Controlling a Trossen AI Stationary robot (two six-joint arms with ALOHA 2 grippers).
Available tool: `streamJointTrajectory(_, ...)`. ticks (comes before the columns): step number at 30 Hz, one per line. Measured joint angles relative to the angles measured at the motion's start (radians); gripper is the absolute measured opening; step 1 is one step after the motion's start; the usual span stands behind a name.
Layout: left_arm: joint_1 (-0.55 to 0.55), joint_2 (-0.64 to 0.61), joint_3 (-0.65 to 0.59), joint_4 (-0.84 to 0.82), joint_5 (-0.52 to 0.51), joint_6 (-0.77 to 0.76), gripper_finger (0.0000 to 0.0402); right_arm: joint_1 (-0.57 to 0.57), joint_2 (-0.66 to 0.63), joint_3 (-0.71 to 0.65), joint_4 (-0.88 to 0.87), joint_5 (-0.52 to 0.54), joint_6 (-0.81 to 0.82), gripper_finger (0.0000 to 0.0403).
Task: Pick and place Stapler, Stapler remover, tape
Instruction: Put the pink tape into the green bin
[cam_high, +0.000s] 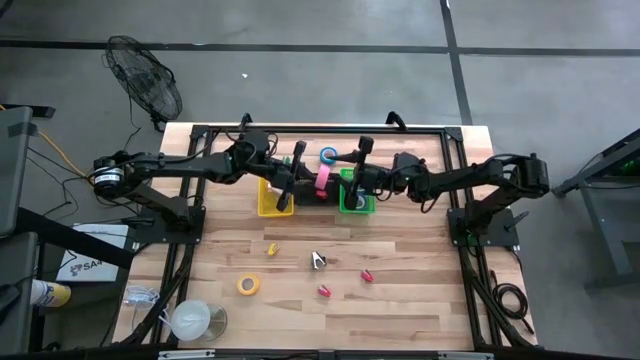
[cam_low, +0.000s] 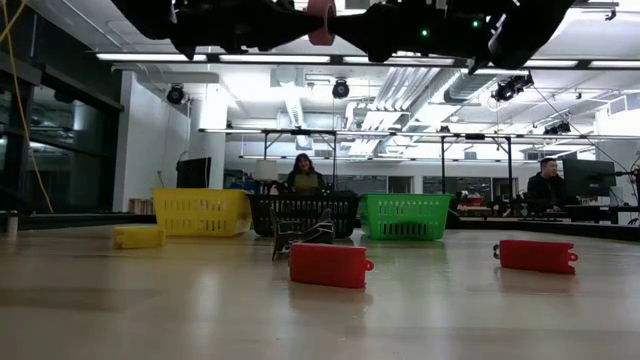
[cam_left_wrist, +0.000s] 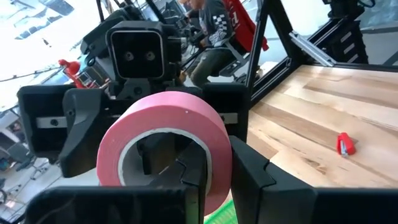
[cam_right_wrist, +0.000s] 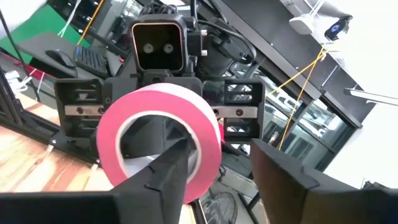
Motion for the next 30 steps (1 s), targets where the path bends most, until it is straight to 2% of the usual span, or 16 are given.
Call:
streamJointTrajectory(10, 0.000, 0.007, 0.000, -0.020, -0.024, 0.004, 0.0041, 0.002, 0.000, 0.000, -0.039, 0.005, 0.008, 0.0057)
streamJointTrajectory(13, -0.001, 0.007, 0.000, -0.032, -0.069, 0.004, 0.0049, 0.002, 0.000, 0.000, -0.053, 0.013, 0.012, 0.0029)
streamJointTrajectory(20, -0.002, 0.008, 0.000, -0.073, -0.252, -0.026, 0.0099, -0.001, 0.000, 0.000, -0.105, 0.065, 0.038, 0.0029)
streamJointTrajectory(30, 0.000, 0.009, -0.001, -0.095, -0.372, 0.018, 0.0196, 0.002, -0.002, 0.002, -0.221, 0.202, 0.077, 0.0029)
